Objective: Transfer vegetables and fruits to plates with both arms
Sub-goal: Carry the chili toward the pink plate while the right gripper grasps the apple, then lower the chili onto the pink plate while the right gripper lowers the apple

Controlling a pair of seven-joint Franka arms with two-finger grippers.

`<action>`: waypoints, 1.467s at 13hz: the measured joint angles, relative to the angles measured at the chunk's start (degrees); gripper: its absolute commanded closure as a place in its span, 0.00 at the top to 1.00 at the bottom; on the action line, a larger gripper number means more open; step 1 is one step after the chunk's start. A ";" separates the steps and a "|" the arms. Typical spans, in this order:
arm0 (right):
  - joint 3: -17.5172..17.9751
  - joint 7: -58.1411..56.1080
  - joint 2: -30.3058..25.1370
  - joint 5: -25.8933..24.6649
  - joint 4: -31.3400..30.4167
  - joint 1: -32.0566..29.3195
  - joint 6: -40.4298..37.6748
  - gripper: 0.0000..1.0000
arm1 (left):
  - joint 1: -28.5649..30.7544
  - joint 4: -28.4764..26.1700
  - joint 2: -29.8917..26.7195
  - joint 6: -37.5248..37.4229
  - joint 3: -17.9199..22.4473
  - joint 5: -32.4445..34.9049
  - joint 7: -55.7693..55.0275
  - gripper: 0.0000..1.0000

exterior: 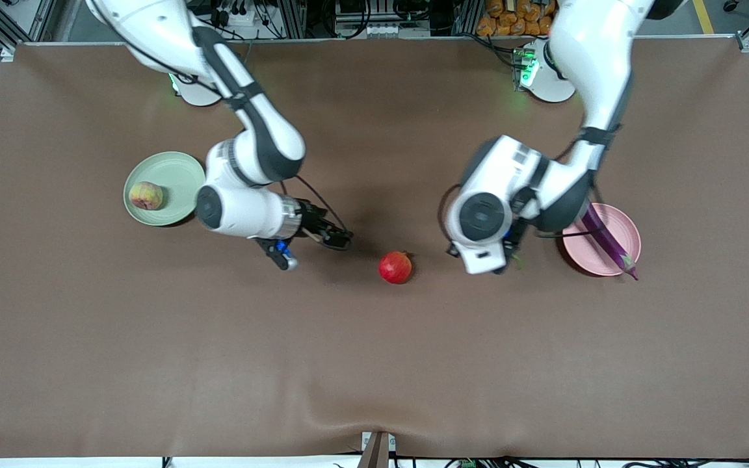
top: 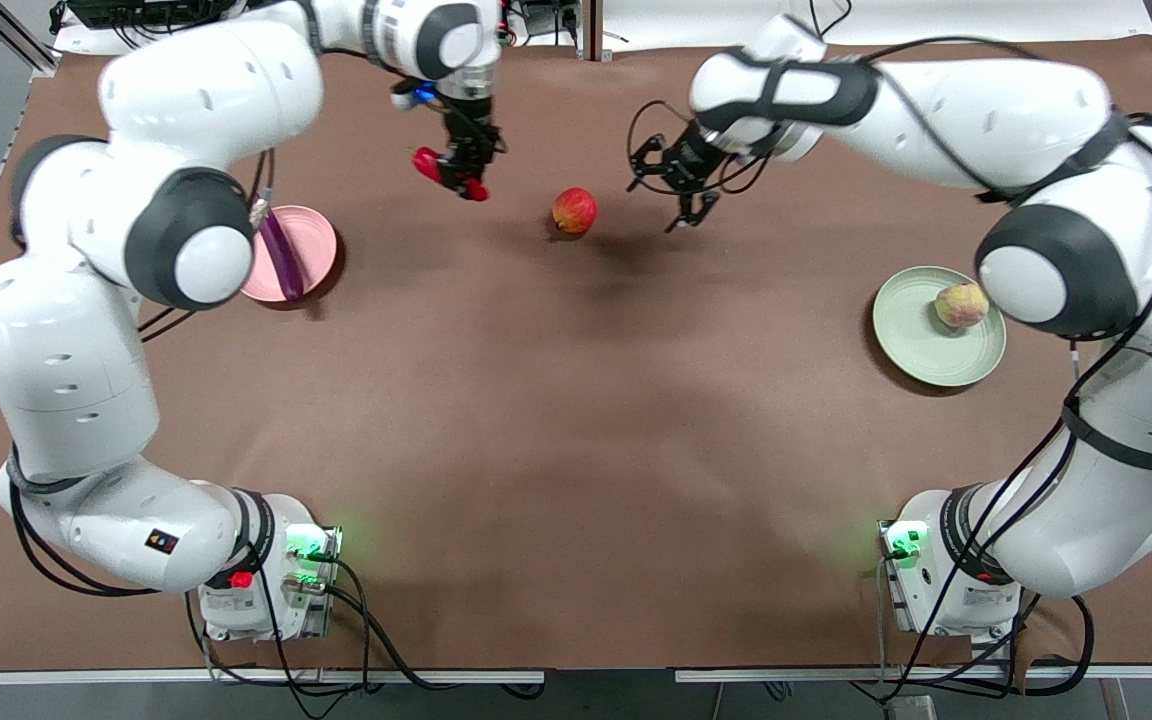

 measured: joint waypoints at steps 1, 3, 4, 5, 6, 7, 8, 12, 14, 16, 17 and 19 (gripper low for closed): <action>0.03 3.53 2.49 0.13 1.55 2.47 4.76 1.00 | 2.08 -2.58 -1.45 -0.10 0.02 0.00 3.47 0.00; 0.00 11.00 8.00 0.12 7.51 6.51 8.30 1.00 | 5.73 -7.55 -4.03 -0.10 0.06 0.29 9.66 0.00; -0.07 13.09 10.57 0.12 10.33 7.69 9.71 1.00 | 7.18 -9.83 -4.98 -0.06 0.08 1.20 12.26 0.00; -0.13 13.82 13.01 0.12 12.34 8.22 11.90 1.00 | 8.23 -11.90 -5.64 0.11 0.08 2.47 14.25 0.00; -0.15 13.83 15.15 0.12 13.82 8.48 14.29 1.00 | 8.84 -13.71 -5.97 0.60 0.08 3.69 15.98 0.00; -0.10 13.83 16.71 0.12 15.48 8.66 15.97 1.00 | 9.23 -15.26 -6.05 1.12 0.07 5.00 17.41 0.00; -0.13 13.93 17.50 0.12 16.71 8.83 16.49 1.00 | 9.58 -16.57 -6.05 1.56 0.07 6.32 18.87 0.00; -0.26 15.05 18.41 0.12 17.37 9.55 18.50 1.00 | 13.22 -19.76 -6.05 1.95 0.16 9.05 24.34 0.00; -0.89 15.05 18.95 -0.42 17.49 9.55 18.78 0.94 | 15.49 -20.94 -5.96 2.57 0.16 10.84 27.12 0.00; -1.57 15.04 19.33 -1.48 17.99 9.54 18.83 0.51 | 16.48 -21.71 -5.19 4.01 0.17 12.29 28.41 0.00; -1.58 15.04 19.33 -1.67 18.11 9.55 18.83 0.31 | 16.54 -21.89 -4.51 4.45 0.16 13.14 28.44 0.00; -1.58 15.04 19.33 -2.15 18.32 9.55 18.82 0.00 | 16.88 -21.93 -2.95 4.65 0.16 13.85 29.33 0.00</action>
